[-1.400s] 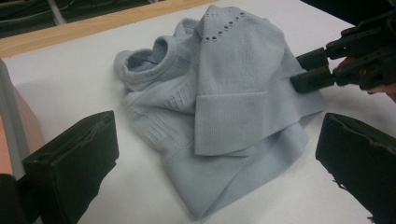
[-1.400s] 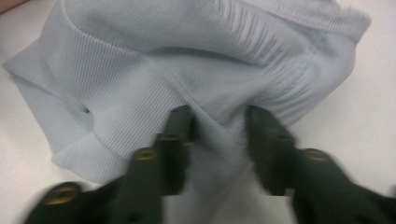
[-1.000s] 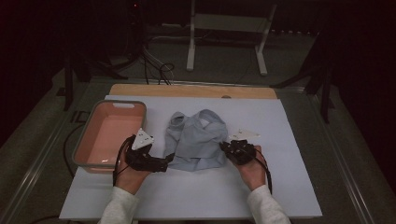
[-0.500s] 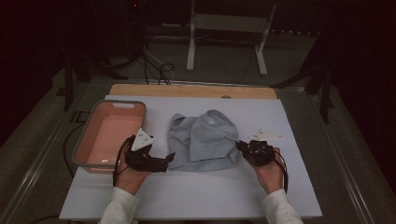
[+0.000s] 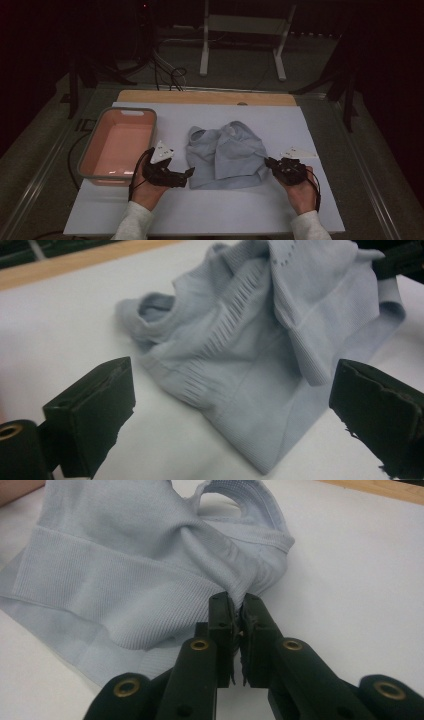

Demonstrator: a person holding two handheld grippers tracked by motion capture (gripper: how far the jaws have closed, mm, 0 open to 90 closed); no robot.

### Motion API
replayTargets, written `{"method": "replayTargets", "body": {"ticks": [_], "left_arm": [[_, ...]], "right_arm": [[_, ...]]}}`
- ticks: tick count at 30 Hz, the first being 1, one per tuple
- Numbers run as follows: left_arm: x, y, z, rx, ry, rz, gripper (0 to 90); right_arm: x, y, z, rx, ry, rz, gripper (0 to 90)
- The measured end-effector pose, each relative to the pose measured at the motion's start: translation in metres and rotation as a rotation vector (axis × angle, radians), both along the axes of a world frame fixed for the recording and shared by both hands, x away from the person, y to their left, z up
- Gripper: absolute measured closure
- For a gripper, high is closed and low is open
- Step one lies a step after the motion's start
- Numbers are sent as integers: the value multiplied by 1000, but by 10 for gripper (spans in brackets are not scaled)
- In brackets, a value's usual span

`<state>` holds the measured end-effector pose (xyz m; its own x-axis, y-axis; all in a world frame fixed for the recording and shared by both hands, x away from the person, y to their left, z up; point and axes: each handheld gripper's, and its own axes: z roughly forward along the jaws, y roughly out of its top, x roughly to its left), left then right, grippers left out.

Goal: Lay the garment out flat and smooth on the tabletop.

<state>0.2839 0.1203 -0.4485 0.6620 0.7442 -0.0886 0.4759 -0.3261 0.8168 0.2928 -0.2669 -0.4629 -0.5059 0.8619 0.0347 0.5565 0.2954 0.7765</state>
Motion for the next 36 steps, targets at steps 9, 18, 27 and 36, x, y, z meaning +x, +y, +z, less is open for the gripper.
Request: {"method": "replayTargets", "body": {"ticks": [9, 18, 27, 36], "left_arm": [[2, -19, -10, 27, 23, -55, 162], [13, -46, -27, 106, 38, -83, 281], [23, -62, -42, 116, 81, -87, 350], [27, -74, -55, 188, 118, -110, 430]], "right_arm": [[0, -5, -4, 3, 6, -5, 852], [-1, -17, -3, 28, 8, -30, 852], [-1, -21, -3, 43, 10, -34, 852], [-1, -22, -3, 49, 10, -33, 851]]}}
